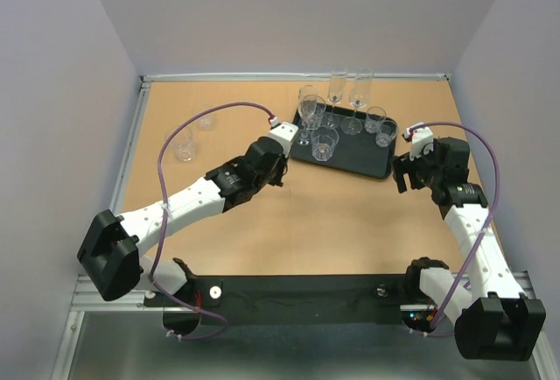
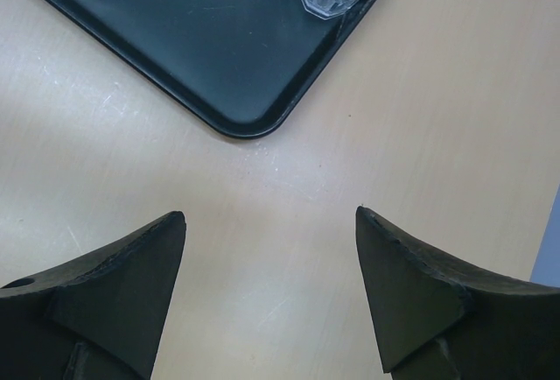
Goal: Place the glasses into the tray
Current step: Place the glass into the tray
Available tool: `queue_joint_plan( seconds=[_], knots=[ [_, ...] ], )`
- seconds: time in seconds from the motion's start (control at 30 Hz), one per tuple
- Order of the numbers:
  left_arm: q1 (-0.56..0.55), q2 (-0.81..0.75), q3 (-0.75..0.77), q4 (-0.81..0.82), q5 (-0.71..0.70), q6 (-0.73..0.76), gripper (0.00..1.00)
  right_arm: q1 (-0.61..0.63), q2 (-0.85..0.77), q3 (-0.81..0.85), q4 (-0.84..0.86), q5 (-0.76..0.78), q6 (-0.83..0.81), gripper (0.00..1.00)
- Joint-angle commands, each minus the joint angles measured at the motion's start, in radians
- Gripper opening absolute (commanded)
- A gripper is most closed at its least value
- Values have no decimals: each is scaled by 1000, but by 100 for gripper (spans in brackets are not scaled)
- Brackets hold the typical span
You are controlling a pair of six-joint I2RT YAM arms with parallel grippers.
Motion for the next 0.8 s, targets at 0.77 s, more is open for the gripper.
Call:
queue_joint_plan(
  seconds=[0.77],
  knots=[
    [-283,151,224,143,6,200,0,-4,15,-14,73,62,39,86]
  ],
)
